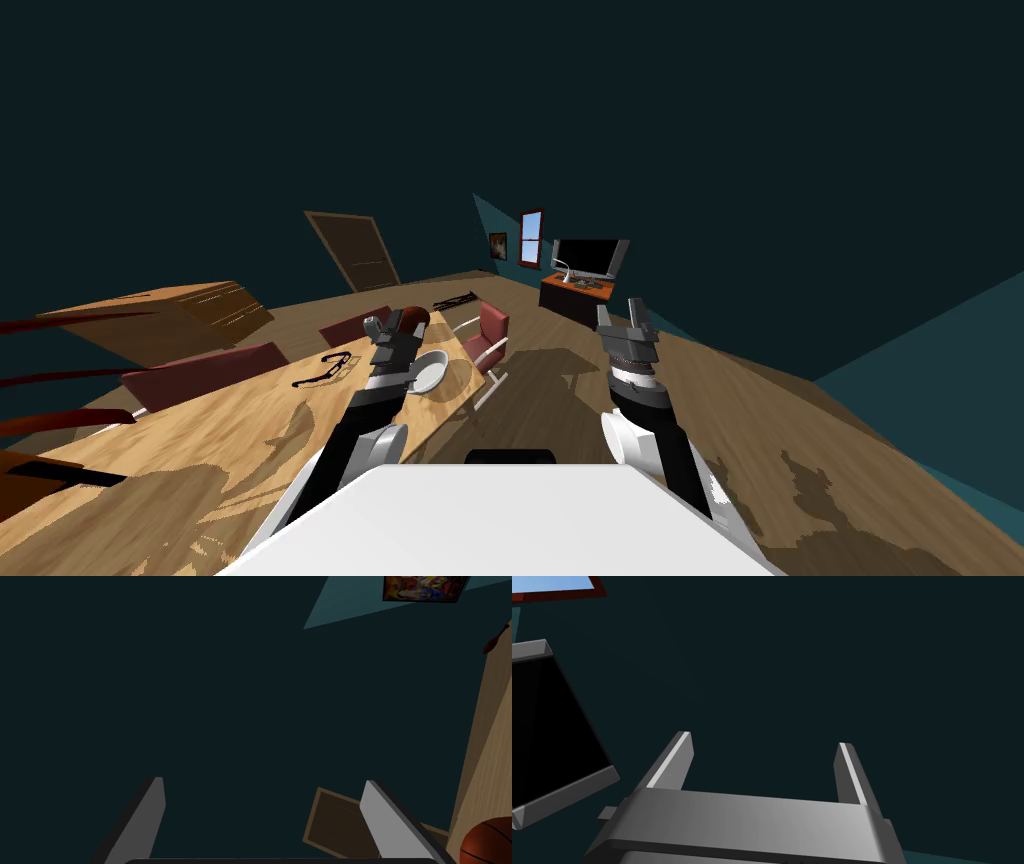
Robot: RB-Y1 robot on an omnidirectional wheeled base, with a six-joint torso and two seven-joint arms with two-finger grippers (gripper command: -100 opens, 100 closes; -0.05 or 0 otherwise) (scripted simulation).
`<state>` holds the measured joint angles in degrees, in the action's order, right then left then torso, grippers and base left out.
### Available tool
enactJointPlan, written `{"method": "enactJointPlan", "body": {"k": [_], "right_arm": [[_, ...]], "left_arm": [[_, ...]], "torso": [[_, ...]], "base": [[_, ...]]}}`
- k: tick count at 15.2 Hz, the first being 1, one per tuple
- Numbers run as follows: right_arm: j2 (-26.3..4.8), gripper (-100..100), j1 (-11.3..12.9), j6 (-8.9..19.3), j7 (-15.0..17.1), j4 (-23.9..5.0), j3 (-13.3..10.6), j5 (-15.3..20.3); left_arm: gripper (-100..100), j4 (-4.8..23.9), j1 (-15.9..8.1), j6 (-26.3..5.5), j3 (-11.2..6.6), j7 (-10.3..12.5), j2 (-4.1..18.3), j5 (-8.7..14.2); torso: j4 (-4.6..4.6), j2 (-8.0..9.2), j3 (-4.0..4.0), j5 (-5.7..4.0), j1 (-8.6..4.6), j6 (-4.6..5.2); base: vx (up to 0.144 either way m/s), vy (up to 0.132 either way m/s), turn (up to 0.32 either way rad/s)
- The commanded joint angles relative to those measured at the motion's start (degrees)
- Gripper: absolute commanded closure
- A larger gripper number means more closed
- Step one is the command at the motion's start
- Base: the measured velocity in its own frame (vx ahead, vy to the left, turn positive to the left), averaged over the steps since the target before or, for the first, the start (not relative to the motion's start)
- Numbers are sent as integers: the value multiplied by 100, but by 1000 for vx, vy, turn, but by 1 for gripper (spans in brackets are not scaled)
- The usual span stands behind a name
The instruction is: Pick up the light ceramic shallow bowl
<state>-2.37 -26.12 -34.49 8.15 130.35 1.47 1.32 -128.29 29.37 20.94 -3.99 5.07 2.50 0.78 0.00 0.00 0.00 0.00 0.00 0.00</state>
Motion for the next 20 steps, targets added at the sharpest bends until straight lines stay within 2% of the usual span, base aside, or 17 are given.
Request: {"method": "enactJointPlan", "body": {"k": [1,5,6,8,9,10,11,12,13,14,15,18,20], "right_arm": [[0,0,0,0,0,0,0,0],[1,0,2,0,0,0,-2,0],[1,0,2,0,0,0,-2,0],[1,0,1,0,0,0,-1,0],[1,0,1,0,0,0,-1,0],[0,0,1,0,0,0,-1,0],[0,0,1,0,0,0,-1,0],[0,0,0,0,0,0,0,0],[0,0,1,0,0,0,0,0],[0,0,0,0,0,0,0,0],[0,0,0,0,0,0,0,0],[0,0,0,0,0,0,0,0],[0,0,0,0,0,0,0,0]], "left_arm": [[-100,39,9,-129,-39,17,197,43],[-100,177,40,-589,-181,76,513,193],[-100,177,40,-589,-181,76,513,193],[-100,279,62,-892,-284,118,651,302],[-100,279,62,-922,-284,118,651,302],[-100,337,75,-1111,-343,141,715,364],[-100,337,75,-1111,-343,141,715,364],[-100,399,88,-1312,-405,166,776,430],[-100,399,88,-1312,-405,166,776,430],[-100,465,102,-1511,-472,192,834,500],[-100,465,102,-1526,-472,192,834,500],[-100,607,132,-1884,-616,248,942,650],[-100,607,132,-1986,-616,248,942,650]], "torso": [[0,0,0,0,0,0],[9,43,24,-10,-48,2],[9,43,24,-10,-46,2],[7,29,17,-6,-27,2],[5,22,13,-5,-20,2],[4,16,10,-3,-14,1],[3,11,7,-2,-9,2],[2,8,5,-1,-6,1],[1,6,4,-1,-3,1],[1,5,3,-1,-2,1],[1,5,3,0,-2,1],[0,2,1,0,0,1],[0,0,0,0,2,1]], "base": [[-57,-62,-54],[-107,-116,-92],[-70,-71,-66],[-33,-43,-93],[-16,-26,-94],[-10,-19,-89],[-5,-12,-67],[-3,-11,-91],[-3,-8,-76],[-2,-10,-94],[-2,-8,-75],[2,-7,-96],[4,-1,-50]]}}
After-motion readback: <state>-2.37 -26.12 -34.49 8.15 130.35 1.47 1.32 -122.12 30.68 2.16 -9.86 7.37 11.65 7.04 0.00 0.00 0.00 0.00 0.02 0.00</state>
